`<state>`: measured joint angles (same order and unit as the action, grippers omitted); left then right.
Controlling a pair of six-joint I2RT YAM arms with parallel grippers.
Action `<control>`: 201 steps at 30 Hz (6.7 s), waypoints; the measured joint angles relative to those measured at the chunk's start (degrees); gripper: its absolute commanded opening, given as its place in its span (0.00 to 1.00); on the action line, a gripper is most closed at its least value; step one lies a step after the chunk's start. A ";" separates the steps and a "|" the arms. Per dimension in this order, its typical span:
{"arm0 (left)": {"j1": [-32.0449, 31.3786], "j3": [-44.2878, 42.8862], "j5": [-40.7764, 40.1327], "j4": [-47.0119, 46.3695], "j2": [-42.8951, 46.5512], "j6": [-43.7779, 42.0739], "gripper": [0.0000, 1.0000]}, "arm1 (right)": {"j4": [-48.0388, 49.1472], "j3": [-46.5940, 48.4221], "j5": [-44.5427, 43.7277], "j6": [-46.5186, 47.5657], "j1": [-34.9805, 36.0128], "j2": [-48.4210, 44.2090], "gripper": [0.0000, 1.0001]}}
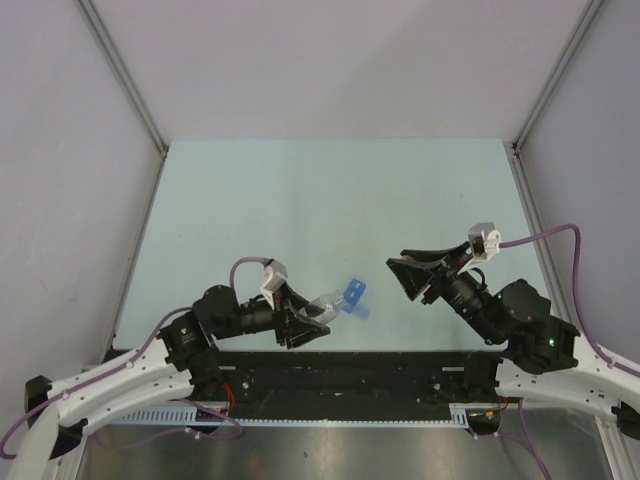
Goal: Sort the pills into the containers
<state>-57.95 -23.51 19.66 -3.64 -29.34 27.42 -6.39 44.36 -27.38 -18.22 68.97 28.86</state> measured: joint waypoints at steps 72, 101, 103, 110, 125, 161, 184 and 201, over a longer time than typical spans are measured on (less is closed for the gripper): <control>8.66 -2.80 -0.96 -2.27 -42.34 -7.17 0.00 | -23.85 -3.34 -14.36 -5.33 -0.76 -1.75 0.00; 9.01 -6.75 0.15 1.84 -45.20 -8.55 0.00 | -24.26 -3.87 -14.36 -5.31 -0.85 -1.92 0.00; 9.01 -7.45 0.22 2.38 -45.44 -8.55 0.00 | -24.26 -3.87 -14.36 -5.29 -0.85 -1.95 0.00; 9.03 -9.38 0.22 4.61 -46.25 -9.01 0.00 | -24.24 -3.89 -14.38 -5.29 -0.87 -2.05 0.00; 9.03 -11.87 0.50 8.48 -48.85 -9.84 0.01 | -24.20 -4.17 -14.43 -5.27 -0.98 -2.03 0.00; 9.40 -18.86 1.33 18.97 -52.11 -10.51 0.00 | -24.24 -5.14 -15.34 -5.77 -1.14 -3.85 0.00; 9.77 -22.14 1.29 22.34 -54.31 -11.54 0.00 | -24.98 -5.14 -15.52 -6.47 -1.14 -4.55 0.00; 10.23 -24.65 0.90 24.72 -56.19 -11.98 0.00 | -25.29 -5.60 -15.93 -6.78 -1.14 -5.31 0.00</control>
<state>-47.72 -48.16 20.56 21.08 -85.54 15.44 -31.68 38.76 -43.31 -24.99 67.83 23.55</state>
